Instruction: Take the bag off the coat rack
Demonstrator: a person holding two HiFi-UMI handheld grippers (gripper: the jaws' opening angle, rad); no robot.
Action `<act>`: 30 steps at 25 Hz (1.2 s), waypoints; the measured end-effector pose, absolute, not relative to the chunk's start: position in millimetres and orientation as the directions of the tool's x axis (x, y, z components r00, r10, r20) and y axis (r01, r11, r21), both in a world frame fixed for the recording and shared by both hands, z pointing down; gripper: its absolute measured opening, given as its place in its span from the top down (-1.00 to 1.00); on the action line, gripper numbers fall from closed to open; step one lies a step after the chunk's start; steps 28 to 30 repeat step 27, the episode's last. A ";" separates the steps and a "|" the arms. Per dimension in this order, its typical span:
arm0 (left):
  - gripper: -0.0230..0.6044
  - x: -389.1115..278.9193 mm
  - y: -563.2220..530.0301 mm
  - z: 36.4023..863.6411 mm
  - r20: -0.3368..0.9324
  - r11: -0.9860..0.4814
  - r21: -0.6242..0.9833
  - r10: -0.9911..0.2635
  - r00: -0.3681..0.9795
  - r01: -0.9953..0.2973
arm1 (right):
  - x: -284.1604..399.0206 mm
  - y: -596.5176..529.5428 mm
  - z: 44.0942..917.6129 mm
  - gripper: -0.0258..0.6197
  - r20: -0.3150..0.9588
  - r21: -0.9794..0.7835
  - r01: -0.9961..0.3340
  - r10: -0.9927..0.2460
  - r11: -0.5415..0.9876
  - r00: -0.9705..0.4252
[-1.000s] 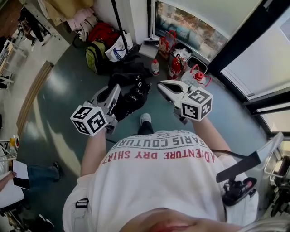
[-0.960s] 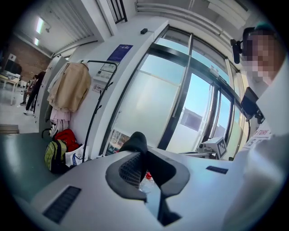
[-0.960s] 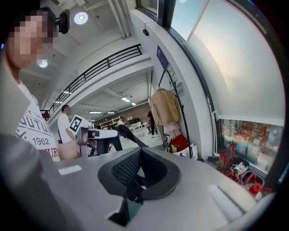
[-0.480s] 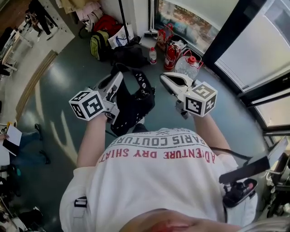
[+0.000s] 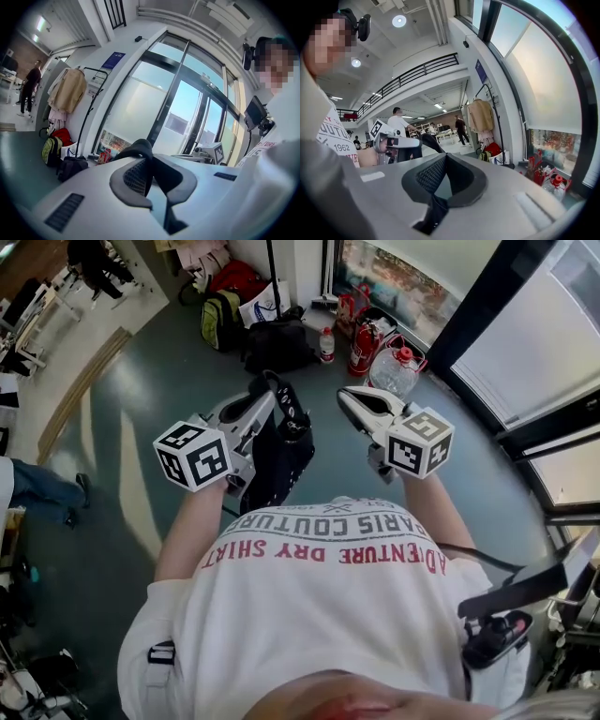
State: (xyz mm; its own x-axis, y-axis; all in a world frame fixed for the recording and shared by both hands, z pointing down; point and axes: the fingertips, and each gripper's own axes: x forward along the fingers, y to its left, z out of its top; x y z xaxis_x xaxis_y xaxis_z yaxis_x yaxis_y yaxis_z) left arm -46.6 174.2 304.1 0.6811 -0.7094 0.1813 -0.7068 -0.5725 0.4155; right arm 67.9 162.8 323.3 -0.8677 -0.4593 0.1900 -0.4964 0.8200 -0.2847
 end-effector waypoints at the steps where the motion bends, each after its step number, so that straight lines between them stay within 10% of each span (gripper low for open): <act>1: 0.88 -47.4 179.2 304.4 0.185 -0.574 0.414 -0.707 0.682 -0.707 | 65.7 166.6 321.7 0.92 0.187 -0.283 -0.493 -0.457 0.823 -0.870; 30: 0.88 -25.2 215.9 292.8 0.178 -0.585 0.400 -0.705 0.686 -0.705 | 75.0 195.7 318.1 0.92 0.162 -0.264 -0.452 -0.423 0.852 -0.892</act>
